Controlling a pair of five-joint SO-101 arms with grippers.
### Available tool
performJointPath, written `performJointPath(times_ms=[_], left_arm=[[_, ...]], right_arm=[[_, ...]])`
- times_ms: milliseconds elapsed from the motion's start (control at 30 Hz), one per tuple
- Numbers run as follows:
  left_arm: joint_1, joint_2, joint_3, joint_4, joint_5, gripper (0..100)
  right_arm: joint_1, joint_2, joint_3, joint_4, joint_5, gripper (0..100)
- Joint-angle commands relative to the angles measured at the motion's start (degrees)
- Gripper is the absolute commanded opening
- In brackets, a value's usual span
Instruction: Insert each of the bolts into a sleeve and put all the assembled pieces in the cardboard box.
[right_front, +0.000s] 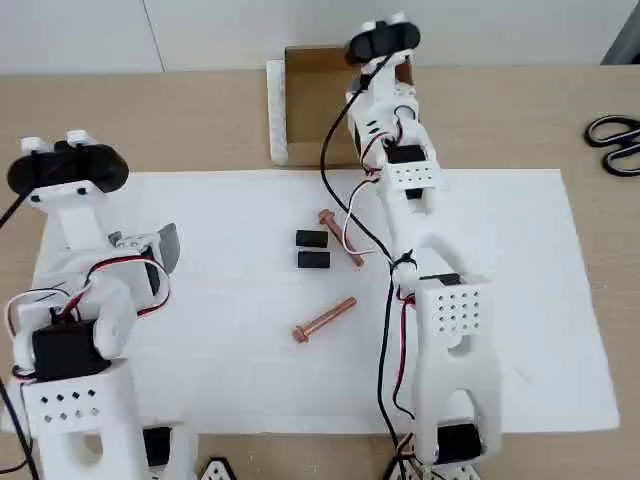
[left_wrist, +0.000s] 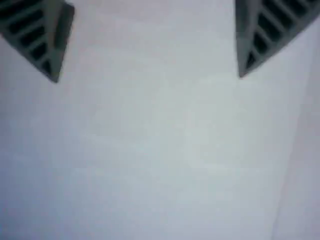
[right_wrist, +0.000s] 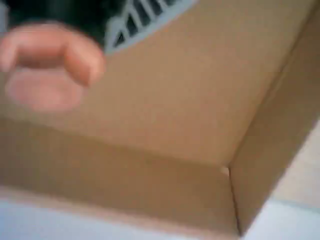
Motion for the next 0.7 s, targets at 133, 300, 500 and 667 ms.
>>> performJointPath(times_ms=[133, 300, 500, 667], left_arm=[[-0.18, -0.62, -0.22, 0.09, -0.35, 22], [-0.18, -0.62, -0.22, 0.09, -0.35, 22], [-0.09, -0.62, -0.48, 0.09, -0.35, 22], [-0.09, -0.62, -0.48, 0.09, -0.26, 22]], right_arm=[[0.57, 2.59, -6.33, -1.98, 0.53, 15.0], [0.40, 2.42, -7.03, -1.98, 0.70, 16.2], [0.75, 2.42, -17.05, 4.88, 0.79, 16.2], [0.48, 2.42, -33.67, 18.77, 0.79, 16.2]])
